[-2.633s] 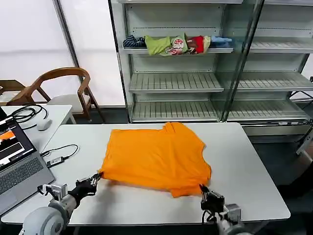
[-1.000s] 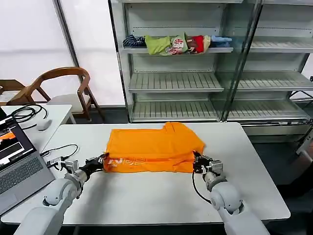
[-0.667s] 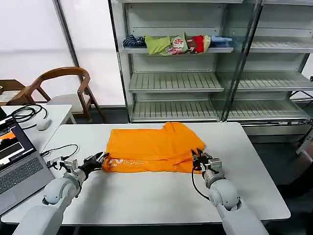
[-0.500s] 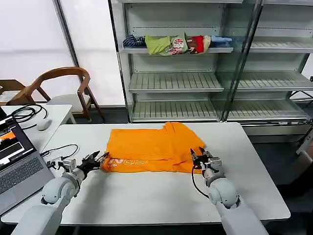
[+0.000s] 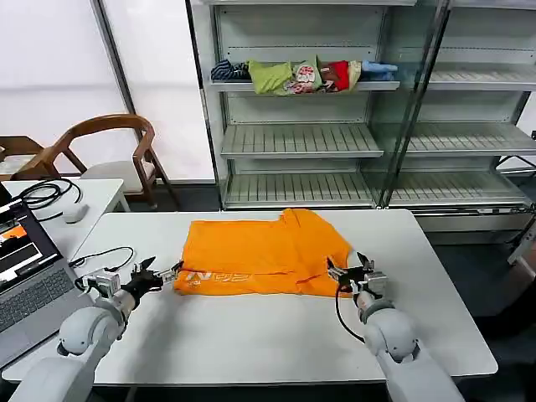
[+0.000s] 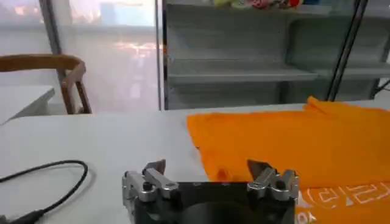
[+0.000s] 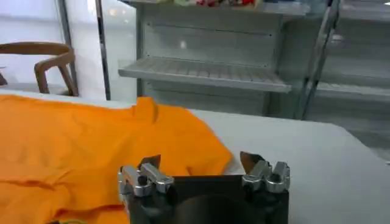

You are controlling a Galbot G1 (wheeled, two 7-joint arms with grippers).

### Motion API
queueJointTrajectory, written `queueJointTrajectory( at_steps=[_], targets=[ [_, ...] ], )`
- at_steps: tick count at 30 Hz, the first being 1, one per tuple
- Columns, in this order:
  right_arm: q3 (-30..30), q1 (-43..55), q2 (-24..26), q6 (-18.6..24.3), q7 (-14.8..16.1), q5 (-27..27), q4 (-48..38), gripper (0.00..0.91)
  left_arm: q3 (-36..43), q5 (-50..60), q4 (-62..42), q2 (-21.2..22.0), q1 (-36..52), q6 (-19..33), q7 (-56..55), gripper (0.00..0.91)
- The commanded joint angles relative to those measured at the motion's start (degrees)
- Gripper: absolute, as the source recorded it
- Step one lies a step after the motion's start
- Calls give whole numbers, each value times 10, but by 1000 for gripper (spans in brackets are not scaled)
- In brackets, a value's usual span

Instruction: Fold and organize the clothes.

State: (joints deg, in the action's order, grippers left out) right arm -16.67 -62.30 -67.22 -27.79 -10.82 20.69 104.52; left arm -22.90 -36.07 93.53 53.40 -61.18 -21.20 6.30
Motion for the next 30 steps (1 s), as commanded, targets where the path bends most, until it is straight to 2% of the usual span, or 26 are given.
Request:
queueJointTrajectory(
  at_steps=[1,6,17,18,19,20,21,30],
  targets=[
    [-9,-45,11,-4,-4,4,49,907,-1,3,64,-7,-44,-9,-12,907],
    [-15,-69,13,-14,-6,4,46,907,25,24,61,6,-46,-44,-49,907],
    [-16,-72,9,-18,-4,11,22,907,41,19,41,14,-25,-63,-77,907],
    [-15,-70,9,-18,-5,12,21,786,40,20,41,14,-24,-67,-77,907],
    [-14,-69,9,-19,-4,12,20,353,39,19,40,15,-23,-69,-79,907],
    [-13,-67,9,-18,-5,11,19,0,39,19,39,15,-22,-70,-79,202],
    [-12,-66,8,-18,-6,12,18,0,39,19,36,15,-21,-71,-78,20],
    [-10,-62,8,-16,-7,24,18,0,42,18,37,16,-21,-83,-68,20]
  ],
)
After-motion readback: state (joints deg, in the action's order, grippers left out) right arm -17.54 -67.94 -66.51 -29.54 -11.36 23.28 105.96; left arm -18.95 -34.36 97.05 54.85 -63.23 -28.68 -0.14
